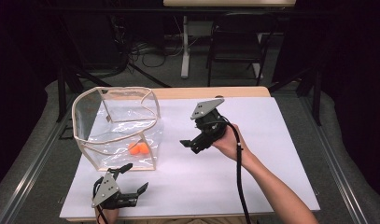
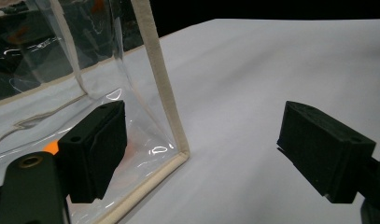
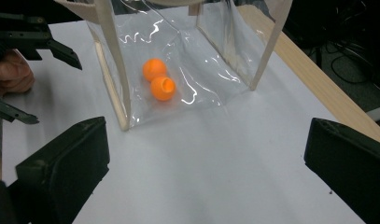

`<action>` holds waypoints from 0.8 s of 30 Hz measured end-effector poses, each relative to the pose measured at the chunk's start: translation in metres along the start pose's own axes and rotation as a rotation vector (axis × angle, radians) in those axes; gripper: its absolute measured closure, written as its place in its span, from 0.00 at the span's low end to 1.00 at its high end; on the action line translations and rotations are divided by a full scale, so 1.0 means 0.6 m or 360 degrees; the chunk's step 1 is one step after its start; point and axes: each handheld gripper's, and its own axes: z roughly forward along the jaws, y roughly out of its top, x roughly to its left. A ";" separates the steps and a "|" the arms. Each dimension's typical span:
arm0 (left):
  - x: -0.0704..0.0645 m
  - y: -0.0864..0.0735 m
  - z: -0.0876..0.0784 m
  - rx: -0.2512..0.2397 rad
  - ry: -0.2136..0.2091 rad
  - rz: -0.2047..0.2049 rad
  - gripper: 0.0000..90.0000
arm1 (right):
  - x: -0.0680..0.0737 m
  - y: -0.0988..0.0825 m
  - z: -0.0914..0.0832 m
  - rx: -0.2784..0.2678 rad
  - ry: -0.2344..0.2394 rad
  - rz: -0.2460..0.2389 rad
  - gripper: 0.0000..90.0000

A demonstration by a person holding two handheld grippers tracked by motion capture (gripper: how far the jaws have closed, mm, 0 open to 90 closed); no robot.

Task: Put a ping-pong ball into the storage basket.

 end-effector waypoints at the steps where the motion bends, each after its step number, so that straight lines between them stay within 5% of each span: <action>1: 0.000 0.000 0.000 0.0000 0.0000 -0.0001 0.17 | 0.000 -0.005 -0.001 -0.0001 -0.0003 0.0006 0.00; 24: -0.001 0.001 0.000 -0.0002 0.0000 0.0003 0.17 | -0.004 -0.105 -0.024 0.0008 -0.0064 0.0117 0.00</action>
